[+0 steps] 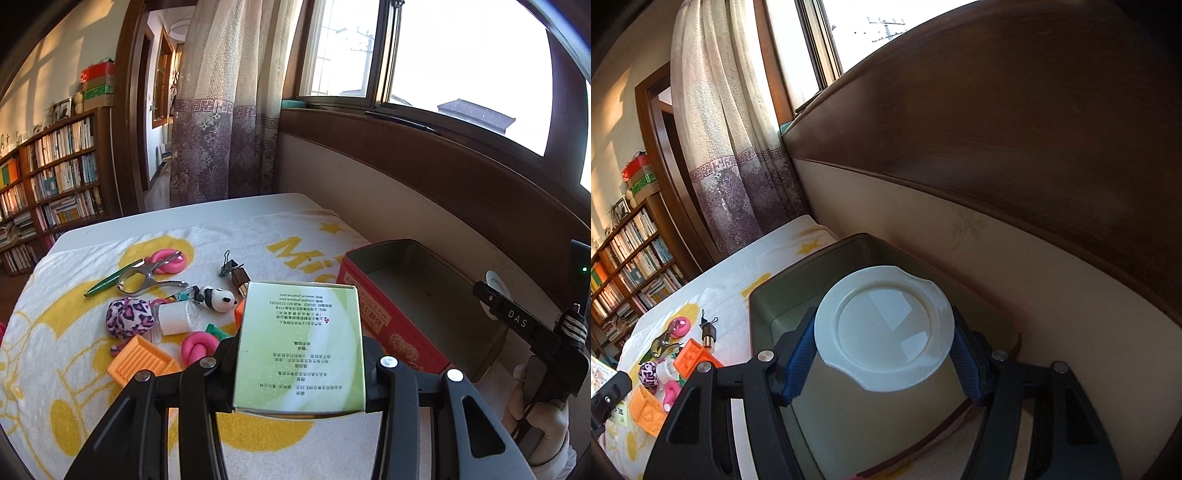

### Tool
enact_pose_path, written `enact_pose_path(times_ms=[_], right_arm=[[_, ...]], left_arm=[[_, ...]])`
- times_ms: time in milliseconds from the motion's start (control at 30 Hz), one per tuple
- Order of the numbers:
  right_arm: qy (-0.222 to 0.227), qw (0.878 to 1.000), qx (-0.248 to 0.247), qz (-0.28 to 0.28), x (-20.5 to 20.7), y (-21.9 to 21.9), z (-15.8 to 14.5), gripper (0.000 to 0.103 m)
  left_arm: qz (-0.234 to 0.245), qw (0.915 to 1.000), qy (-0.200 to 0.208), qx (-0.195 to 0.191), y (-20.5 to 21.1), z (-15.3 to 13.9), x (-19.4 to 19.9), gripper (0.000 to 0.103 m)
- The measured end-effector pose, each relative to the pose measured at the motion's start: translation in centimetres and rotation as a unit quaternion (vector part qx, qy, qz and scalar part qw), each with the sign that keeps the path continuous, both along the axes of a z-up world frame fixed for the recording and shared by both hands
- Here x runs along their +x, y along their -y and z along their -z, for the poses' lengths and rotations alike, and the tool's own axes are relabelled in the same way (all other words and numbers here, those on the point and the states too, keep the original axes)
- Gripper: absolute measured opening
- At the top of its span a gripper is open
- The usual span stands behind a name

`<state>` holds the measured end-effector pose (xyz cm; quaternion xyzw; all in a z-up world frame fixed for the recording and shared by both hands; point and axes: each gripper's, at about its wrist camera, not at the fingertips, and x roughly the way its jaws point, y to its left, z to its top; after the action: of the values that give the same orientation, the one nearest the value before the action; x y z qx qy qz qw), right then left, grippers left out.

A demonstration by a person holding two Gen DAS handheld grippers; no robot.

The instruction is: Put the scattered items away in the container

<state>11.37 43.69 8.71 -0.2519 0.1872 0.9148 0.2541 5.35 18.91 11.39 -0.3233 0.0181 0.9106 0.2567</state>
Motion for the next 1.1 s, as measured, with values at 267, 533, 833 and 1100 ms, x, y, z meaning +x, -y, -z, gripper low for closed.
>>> enact_pose_path(times_ms=[267, 533, 833, 1100], right_arm=[[0.0, 1.0, -0.027, 0.008, 0.2, -1.8, 0.9, 0.077], [-0.018, 0.999, -0.047, -0.001, 1.1, -2.1, 0.6, 0.077], [-0.058, 0.997, -0.055, -0.001, 2.3, -2.3, -1.2, 0.079], [-0.081, 0.994, -0.075, 0.0, 3.5, -3.1, -2.0, 0.079]], left_arm=[[0.026, 0.9996, 0.004, -0.009, -2.9, 0.2, 0.2, 0.046], [0.061, 0.998, 0.007, -0.015, -6.2, 0.1, 0.2, 0.046], [0.114, 0.9927, 0.036, -0.021, -11.3, 1.0, -0.3, 0.046], [0.132, 0.9899, 0.05, -0.013, -14.9, 1.7, -2.5, 0.046]])
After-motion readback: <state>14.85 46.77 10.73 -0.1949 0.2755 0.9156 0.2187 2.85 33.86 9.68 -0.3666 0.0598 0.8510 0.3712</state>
